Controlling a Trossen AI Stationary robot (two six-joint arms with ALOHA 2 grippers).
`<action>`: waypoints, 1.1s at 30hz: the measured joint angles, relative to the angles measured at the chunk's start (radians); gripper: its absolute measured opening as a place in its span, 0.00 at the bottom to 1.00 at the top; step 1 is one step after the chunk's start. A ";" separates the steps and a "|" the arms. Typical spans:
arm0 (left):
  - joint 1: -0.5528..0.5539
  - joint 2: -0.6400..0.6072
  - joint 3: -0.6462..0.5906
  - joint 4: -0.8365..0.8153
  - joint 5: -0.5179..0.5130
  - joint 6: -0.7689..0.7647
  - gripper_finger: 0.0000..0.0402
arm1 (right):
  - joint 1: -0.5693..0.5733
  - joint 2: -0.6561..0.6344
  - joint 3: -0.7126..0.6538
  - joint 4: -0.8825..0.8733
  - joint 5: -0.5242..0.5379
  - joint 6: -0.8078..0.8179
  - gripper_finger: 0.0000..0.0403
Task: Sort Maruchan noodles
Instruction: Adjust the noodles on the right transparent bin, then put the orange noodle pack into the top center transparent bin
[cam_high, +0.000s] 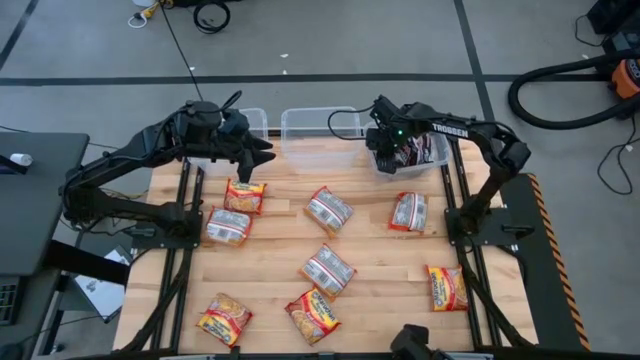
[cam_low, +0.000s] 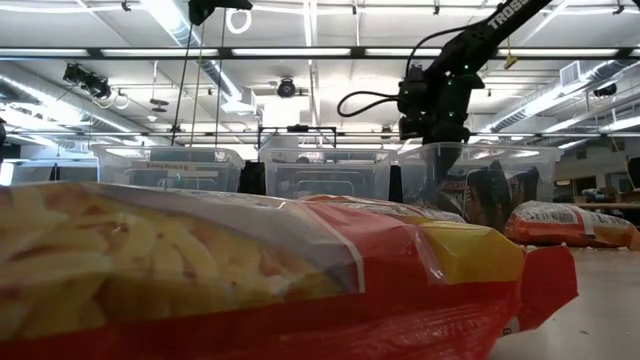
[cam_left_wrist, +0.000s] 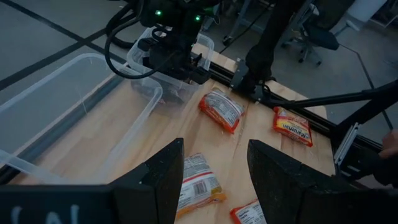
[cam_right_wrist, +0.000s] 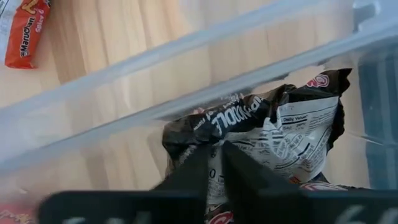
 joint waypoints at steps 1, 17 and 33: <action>0.000 0.000 0.000 0.000 0.000 0.000 0.45 | -0.001 0.000 0.000 0.000 -0.003 0.000 0.04; 0.000 0.000 0.000 -0.002 0.000 0.027 0.45 | -0.031 -0.184 -0.007 -0.069 0.010 0.045 0.01; -0.003 0.000 0.000 -0.002 0.011 0.080 0.45 | 0.071 -0.365 -0.004 -0.104 -0.045 0.208 0.15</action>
